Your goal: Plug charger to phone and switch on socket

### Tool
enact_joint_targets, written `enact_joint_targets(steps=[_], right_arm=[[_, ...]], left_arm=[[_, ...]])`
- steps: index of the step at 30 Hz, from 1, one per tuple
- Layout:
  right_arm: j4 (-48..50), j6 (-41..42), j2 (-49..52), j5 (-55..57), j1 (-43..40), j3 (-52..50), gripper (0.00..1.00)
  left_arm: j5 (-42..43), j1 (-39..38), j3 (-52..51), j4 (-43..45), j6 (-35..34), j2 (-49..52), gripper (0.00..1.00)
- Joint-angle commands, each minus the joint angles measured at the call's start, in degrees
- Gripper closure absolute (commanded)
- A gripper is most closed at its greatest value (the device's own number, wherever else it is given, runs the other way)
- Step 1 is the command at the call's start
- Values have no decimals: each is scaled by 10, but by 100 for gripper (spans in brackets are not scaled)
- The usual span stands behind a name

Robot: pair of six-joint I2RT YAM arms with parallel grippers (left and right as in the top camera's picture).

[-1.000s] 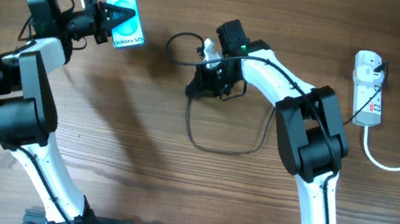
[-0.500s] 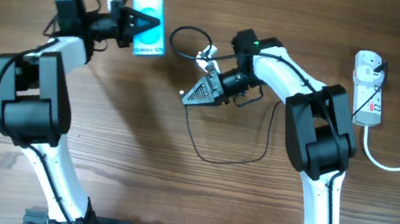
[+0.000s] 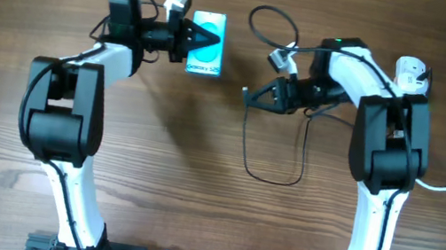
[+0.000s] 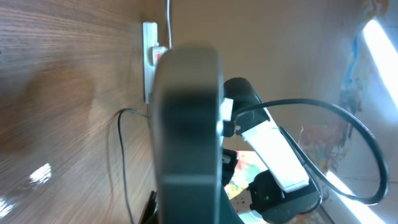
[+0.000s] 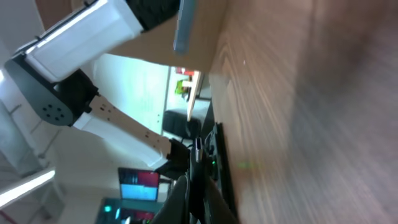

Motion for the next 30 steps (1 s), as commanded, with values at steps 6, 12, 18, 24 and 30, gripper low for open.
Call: enact_joint_targets(steps=[6, 12, 18, 24, 30], right_arm=[[-2, -121, -19, -61, -8, -74, 95], [0, -122, -19, -82, 1, -82, 95], [42, -66, -19, -90, 31, -81, 95], [169, 99, -19, -90, 53, -81, 95], [225, 172, -19, -90, 56, -78, 95]], left_arm=[[-123, -54, 10, 15, -39, -10, 96], [-150, -51, 10, 48, -39, -10, 96], [-154, -53, 10, 54, -22, -10, 96], [-152, -53, 10, 54, -22, -10, 96], [-136, -53, 10, 50, 0, -10, 96]])
